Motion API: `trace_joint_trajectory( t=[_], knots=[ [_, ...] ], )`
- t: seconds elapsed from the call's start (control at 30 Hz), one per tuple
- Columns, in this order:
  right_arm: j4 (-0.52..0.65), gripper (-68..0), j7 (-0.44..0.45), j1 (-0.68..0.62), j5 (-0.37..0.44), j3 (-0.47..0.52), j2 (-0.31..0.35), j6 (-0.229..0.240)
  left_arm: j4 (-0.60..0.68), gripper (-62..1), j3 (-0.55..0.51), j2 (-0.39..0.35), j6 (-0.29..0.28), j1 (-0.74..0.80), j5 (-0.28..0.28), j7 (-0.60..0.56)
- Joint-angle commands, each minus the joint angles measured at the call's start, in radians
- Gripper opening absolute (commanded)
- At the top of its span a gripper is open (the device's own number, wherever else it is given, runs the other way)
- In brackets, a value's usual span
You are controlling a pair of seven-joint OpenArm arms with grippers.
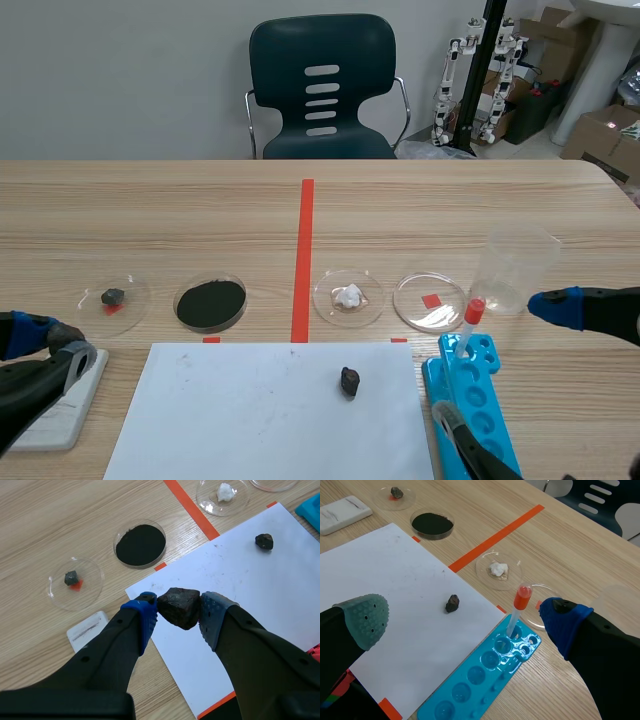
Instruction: Lower the mineral onto the iron filings and hold still
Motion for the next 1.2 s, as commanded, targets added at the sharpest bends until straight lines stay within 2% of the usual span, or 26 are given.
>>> trace_joint_trajectory(
  t=[0.0, 0.87, 0.97, 1.1, 1.17],
  knots=[
    [0.005, -3.7, 0.012, 0.006, 0.007, 0.006, 0.000, -0.003, 0.017, -49.6, 0.008, 0.011, 0.004, -0.005, -0.003, -0.014],
    [0.005, -3.7, 0.012, 0.006, 0.007, 0.006, 0.000, -0.003, 0.015, -49.6, 0.008, 0.011, 0.005, -0.026, -0.004, -0.013],
    [0.005, -3.7, 0.012, 0.006, 0.007, 0.006, 0.000, -0.003, 0.015, -49.6, 0.009, 0.011, 0.004, -0.070, -0.066, 0.003],
    [0.005, -3.7, 0.012, 0.006, 0.007, 0.006, 0.000, -0.003, 0.015, -49.6, 0.011, 0.010, 0.005, -0.166, -0.169, 0.143],
    [0.005, -3.7, 0.012, 0.006, 0.007, 0.006, 0.000, -0.003, 0.014, -49.6, 0.023, 0.010, 0.005, -0.222, -0.202, 0.211]
  ],
)
